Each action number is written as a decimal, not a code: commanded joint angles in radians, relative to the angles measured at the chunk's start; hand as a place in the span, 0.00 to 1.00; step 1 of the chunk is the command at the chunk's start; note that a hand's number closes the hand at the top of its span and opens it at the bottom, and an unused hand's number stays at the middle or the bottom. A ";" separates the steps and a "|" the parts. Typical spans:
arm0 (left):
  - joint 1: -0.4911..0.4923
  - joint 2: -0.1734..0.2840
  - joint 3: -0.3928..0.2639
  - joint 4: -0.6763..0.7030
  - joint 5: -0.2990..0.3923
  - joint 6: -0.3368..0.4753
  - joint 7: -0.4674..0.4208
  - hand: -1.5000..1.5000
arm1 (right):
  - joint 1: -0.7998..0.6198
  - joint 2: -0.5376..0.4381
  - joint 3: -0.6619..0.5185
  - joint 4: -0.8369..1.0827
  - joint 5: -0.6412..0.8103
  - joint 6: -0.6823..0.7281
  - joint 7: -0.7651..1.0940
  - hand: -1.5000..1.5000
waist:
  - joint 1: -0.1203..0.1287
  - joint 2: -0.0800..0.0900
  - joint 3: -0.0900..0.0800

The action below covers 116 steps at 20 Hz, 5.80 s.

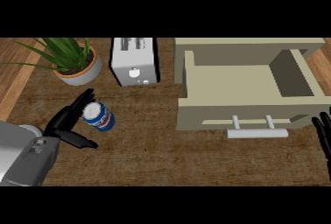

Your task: Pick up the can, place it into the drawer and close the drawer

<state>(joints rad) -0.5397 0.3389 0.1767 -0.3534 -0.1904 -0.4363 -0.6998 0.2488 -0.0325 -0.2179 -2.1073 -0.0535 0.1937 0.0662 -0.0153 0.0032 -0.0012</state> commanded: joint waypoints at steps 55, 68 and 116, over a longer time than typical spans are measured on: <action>0.100 -0.306 0.034 -0.678 0.214 0.394 0.441 1.00 | 0.002 -0.027 -0.098 -0.035 -0.092 0.005 0.050 0.00 | 0.042 -0.015 0.004; -0.056 -0.338 -0.207 -0.997 0.179 0.611 0.844 1.00 | 0.094 0.013 -0.079 -0.120 -0.107 0.032 0.041 0.00 | 0.007 -0.005 0.002; -0.966 -0.339 -0.619 -0.074 0.618 1.036 0.777 1.00 | -0.119 -0.015 -0.058 -0.019 -0.046 -0.003 0.091 0.00 | -0.073 0.018 0.004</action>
<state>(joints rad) -1.4925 0.0000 -0.4087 -0.4727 0.3998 0.5832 0.0988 0.1595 -0.0532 -0.2864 -2.1354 -0.1118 0.2066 0.1515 -0.0809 0.0178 0.0025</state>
